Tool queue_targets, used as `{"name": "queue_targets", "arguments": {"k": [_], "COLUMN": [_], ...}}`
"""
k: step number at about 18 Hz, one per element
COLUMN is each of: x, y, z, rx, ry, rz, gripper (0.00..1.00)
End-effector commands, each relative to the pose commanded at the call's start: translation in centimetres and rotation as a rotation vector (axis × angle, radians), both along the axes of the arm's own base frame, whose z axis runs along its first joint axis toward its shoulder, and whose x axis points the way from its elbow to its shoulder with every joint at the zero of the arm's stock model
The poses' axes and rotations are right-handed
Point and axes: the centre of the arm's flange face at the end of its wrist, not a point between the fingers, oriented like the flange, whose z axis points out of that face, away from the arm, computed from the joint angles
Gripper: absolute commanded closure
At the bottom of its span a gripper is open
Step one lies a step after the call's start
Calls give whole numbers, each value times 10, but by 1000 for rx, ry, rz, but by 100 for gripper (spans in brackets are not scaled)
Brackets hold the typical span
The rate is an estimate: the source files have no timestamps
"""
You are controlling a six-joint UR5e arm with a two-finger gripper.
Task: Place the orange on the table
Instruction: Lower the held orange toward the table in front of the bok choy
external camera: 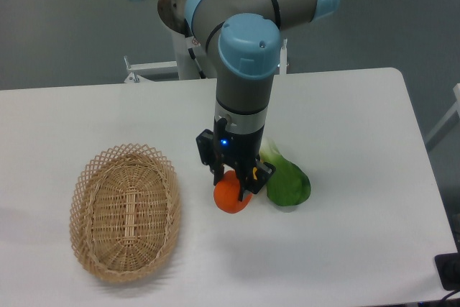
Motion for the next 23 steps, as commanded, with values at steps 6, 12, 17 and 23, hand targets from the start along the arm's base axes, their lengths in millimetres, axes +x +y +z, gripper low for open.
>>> {"name": "queue_targets", "arguments": {"k": [6, 12, 17, 23], "x": [-16, -27, -18, -5], "y": [18, 24, 34, 34], "z": [-48, -102, -135, -148], "rx": [22, -91, -94, -107], "ry": [13, 46, 27, 15], "rz": [44, 61, 96, 91], "gripper": [53, 53, 52, 49]}}
